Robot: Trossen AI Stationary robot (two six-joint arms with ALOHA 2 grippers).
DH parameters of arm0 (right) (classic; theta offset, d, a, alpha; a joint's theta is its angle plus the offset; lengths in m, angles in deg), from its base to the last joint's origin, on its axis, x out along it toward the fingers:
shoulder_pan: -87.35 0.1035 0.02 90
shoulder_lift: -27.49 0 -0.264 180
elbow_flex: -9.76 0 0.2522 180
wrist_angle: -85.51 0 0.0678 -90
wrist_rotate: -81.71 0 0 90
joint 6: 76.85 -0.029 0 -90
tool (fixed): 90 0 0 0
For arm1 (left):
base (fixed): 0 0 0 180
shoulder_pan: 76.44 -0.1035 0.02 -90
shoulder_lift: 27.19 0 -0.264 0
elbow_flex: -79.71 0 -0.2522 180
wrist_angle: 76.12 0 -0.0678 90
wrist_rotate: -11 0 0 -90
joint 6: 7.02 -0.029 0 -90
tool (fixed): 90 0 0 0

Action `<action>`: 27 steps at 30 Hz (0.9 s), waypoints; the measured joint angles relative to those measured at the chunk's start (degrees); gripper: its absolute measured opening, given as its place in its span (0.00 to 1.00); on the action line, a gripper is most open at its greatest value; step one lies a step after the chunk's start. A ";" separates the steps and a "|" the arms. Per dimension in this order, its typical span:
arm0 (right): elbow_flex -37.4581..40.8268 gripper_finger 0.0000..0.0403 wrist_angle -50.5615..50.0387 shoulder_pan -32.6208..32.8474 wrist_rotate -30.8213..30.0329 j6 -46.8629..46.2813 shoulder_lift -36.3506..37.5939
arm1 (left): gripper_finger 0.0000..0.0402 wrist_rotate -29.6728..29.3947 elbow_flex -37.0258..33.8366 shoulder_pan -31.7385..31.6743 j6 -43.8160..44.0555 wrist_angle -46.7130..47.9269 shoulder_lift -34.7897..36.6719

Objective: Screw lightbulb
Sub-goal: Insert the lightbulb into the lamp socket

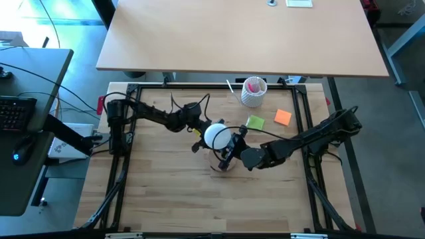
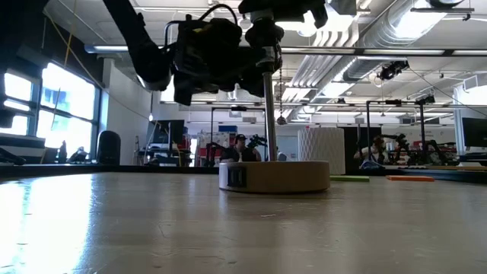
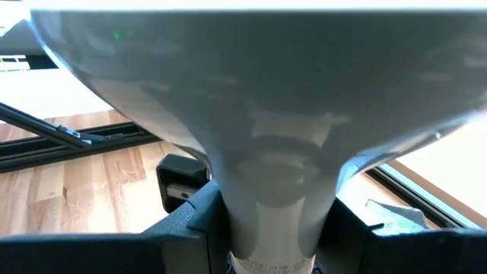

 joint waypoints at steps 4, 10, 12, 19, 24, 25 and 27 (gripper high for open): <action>0.00 0.34 -0.28 0.00 -0.15 -0.49 0.00 | 0.35 0.84 0.42 -0.36 -0.21 0.35 -0.02; -0.02 0.34 -3.18 1.11 -3.18 -5.51 0.15 | 0.35 -3.17 0.42 2.05 -0.18 1.16 0.09; -0.04 0.34 -4.83 2.22 -6.70 -8.79 0.15 | 0.35 -6.25 0.42 2.89 0.14 1.28 0.23; -0.07 0.34 -9.25 5.22 -16.68 -19.06 -0.02 | 0.34 -22.90 -1.48 6.15 -0.46 0.93 2.44; -0.07 0.34 -12.68 4.80 -20.83 -26.13 -0.29 | 0.34 -37.35 -2.15 9.91 -6.44 0.62 3.10; -0.07 0.34 -13.09 4.66 -21.57 -26.87 -0.33 | 0.34 -40.53 -2.19 10.60 -7.80 0.75 3.21; 0.00 0.34 -13.64 4.43 -23.47 -27.79 -0.42 | 0.34 -46.94 -2.20 11.75 -10.65 0.65 3.21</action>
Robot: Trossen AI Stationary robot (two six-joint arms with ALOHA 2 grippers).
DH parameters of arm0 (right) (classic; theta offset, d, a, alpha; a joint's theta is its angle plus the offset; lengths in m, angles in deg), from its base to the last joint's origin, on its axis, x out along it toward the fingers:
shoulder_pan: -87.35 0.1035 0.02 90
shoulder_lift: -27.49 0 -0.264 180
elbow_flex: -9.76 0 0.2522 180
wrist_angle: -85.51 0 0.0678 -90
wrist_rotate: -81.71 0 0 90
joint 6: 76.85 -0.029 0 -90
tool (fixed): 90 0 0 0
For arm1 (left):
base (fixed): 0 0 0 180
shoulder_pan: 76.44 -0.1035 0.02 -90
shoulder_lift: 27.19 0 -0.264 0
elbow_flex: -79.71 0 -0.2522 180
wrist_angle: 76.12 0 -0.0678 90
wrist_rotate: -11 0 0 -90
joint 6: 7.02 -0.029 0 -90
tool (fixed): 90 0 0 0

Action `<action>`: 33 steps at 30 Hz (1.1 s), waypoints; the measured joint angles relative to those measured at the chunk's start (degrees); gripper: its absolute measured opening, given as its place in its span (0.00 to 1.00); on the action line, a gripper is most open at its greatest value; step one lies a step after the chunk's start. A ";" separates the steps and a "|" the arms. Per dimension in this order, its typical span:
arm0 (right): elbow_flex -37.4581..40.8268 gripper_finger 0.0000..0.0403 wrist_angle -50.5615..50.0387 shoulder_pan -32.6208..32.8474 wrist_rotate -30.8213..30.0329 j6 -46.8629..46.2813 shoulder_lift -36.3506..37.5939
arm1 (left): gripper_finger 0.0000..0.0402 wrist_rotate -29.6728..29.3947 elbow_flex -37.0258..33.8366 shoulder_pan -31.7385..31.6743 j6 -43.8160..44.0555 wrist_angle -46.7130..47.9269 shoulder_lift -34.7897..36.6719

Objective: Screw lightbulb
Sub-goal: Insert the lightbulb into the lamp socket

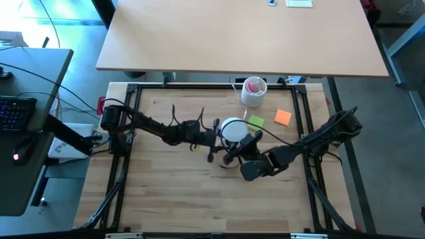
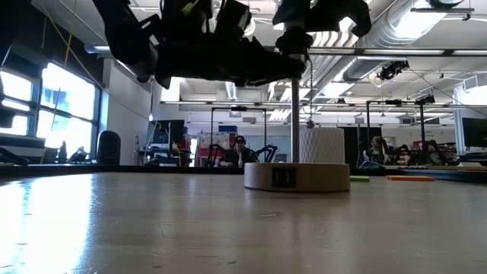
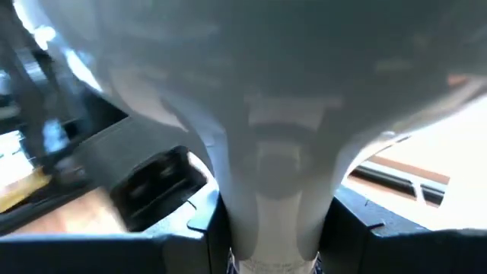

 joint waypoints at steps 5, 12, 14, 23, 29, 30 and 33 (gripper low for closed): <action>0.11 0.34 -0.79 -1.18 -3.03 -2.17 -0.19 | 0.34 -14.54 0.00 2.09 -6.81 0.03 0.00; 0.09 0.34 -3.83 -5.19 -5.10 -8.82 -0.17 | 0.27 -25.77 0.00 2.36 -7.63 -0.58 -0.02; 0.14 0.34 -4.28 -5.88 -6.87 -8.48 -0.17 | 0.20 -28.41 0.00 2.07 -8.82 -0.65 -0.02; 0.22 0.34 -3.18 -6.59 -4.94 -3.54 -0.19 | 0.15 -29.29 -4.04 1.58 -9.08 -4.94 0.99; 0.23 0.39 -3.35 -6.57 -1.89 -1.39 -0.17 | 0.18 -32.22 -9.72 1.32 -7.20 -9.77 3.64; 0.46 0.42 -3.73 -6.48 -1.80 -0.93 -0.32 | 0.18 -32.29 -10.32 1.34 -7.14 -10.71 4.45; 0.38 0.46 -3.34 -6.47 -0.92 -0.30 -0.34 | 0.19 -32.16 -11.48 1.34 -6.91 -10.06 6.16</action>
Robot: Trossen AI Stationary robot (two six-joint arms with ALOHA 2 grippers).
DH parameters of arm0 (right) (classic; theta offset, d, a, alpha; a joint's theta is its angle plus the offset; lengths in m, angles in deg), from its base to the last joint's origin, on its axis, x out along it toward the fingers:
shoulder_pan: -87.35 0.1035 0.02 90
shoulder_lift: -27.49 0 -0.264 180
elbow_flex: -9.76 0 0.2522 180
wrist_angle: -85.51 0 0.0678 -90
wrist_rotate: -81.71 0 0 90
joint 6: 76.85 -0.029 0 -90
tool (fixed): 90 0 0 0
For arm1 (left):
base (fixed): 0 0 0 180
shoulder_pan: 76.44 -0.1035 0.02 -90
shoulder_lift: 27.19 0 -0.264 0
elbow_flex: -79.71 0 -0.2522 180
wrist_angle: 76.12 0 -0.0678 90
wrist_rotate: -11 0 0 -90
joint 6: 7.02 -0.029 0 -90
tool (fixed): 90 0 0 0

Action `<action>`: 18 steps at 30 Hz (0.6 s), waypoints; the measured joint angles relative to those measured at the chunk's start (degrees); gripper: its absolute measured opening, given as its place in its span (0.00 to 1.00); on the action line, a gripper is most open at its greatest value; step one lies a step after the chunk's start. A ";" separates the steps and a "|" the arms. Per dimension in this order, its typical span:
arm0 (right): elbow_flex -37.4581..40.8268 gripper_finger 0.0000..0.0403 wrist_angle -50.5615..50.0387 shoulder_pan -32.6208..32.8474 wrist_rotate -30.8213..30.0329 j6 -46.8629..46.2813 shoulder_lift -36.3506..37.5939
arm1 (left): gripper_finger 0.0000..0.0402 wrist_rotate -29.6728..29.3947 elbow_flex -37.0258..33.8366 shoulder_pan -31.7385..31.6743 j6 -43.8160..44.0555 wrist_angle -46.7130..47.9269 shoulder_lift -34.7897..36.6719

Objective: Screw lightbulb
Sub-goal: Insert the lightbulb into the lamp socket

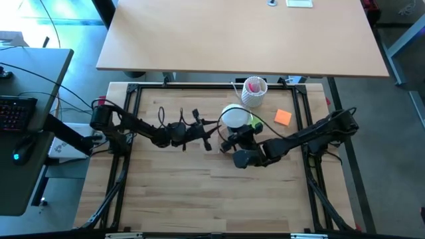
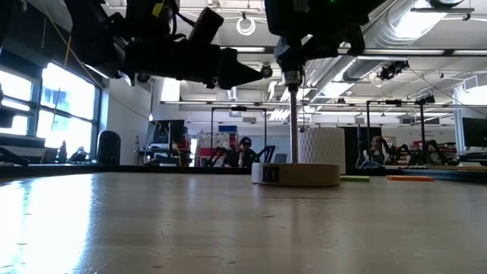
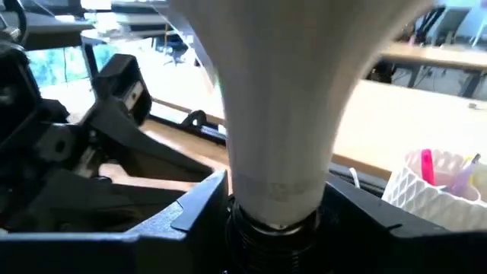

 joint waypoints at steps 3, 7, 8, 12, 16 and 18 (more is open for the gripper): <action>-0.01 0.47 0.31 -0.06 0.15 -0.08 -0.01 | 0.19 0.28 -0.67 0.00 0.40 0.26 0.98; 0.01 0.48 0.37 0.21 -0.05 0.07 0.06 | 0.19 0.28 -1.05 -0.07 0.40 0.27 0.99; 0.01 0.48 0.42 0.37 -0.12 0.08 0.06 | 0.19 0.30 -1.07 -0.07 0.56 0.46 0.83; 0.01 0.50 1.01 1.11 0.38 2.50 0.44 | 0.19 0.30 -1.05 -0.07 0.84 0.48 0.79; 0.08 0.58 0.66 2.19 3.53 6.21 2.37 | 0.19 0.32 -1.05 -0.07 0.86 0.54 0.79; 0.12 0.62 0.34 2.44 6.74 8.26 3.91 | 0.19 0.33 -1.05 -0.07 0.86 0.56 0.79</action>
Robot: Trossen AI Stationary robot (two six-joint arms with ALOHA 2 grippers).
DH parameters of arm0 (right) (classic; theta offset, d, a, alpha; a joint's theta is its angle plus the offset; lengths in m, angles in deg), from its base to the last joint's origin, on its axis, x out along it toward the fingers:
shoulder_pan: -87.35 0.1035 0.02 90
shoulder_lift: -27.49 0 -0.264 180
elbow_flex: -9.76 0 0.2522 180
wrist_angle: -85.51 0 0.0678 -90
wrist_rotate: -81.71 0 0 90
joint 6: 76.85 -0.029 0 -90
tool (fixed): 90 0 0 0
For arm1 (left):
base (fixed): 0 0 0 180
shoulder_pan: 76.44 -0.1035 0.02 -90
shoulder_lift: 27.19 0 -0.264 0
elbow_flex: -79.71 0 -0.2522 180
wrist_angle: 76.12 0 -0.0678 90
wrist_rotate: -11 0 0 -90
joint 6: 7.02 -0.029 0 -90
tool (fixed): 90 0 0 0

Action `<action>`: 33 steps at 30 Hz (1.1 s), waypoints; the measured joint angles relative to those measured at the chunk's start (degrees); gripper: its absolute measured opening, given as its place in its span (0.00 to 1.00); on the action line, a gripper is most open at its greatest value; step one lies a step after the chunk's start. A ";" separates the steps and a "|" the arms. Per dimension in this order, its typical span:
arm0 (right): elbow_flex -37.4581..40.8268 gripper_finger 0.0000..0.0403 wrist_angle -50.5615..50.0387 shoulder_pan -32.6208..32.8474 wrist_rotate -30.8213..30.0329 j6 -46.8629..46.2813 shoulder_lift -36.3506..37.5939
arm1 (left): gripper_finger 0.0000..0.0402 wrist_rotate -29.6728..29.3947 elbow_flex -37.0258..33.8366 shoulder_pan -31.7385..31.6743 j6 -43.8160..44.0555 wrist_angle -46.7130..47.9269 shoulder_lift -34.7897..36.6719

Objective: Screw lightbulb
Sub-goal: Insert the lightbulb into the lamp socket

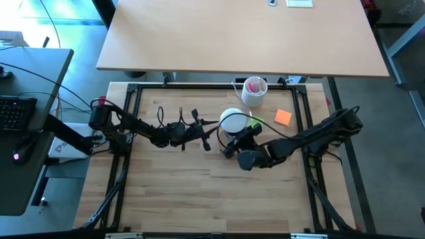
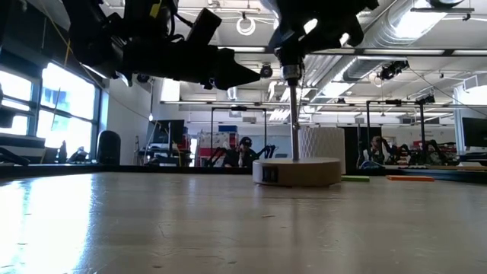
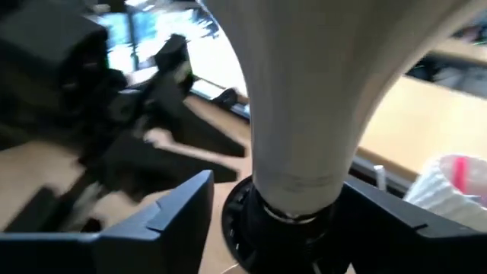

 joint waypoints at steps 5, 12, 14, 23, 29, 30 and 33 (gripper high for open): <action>0.00 0.68 -2.91 0.26 4.54 1.53 2.80 | 0.19 0.04 0.00 0.00 0.17 0.15 -0.04; -0.02 0.69 -7.90 0.23 3.11 0.80 3.53 | 0.19 0.06 -0.02 0.00 0.36 0.57 -0.05; -0.05 0.69 -8.29 0.25 3.07 0.77 3.56 | 0.19 0.06 -0.02 0.00 1.02 0.72 -0.07; -0.20 0.69 -10.64 0.62 0.89 0.16 4.07 | 0.19 0.10 -0.04 0.00 1.60 1.86 -0.09; -0.20 0.69 -16.45 0.62 3.29 -2.18 6.04 | 0.19 0.38 -0.07 0.00 1.60 1.86 -0.11; -0.20 0.69 -17.82 0.62 3.76 -2.69 6.61 | 0.19 0.41 -0.07 0.00 1.62 1.88 -0.11; -0.20 0.69 -22.02 0.71 5.49 -3.28 8.77 | 0.19 0.47 -0.07 0.00 1.62 1.92 -0.11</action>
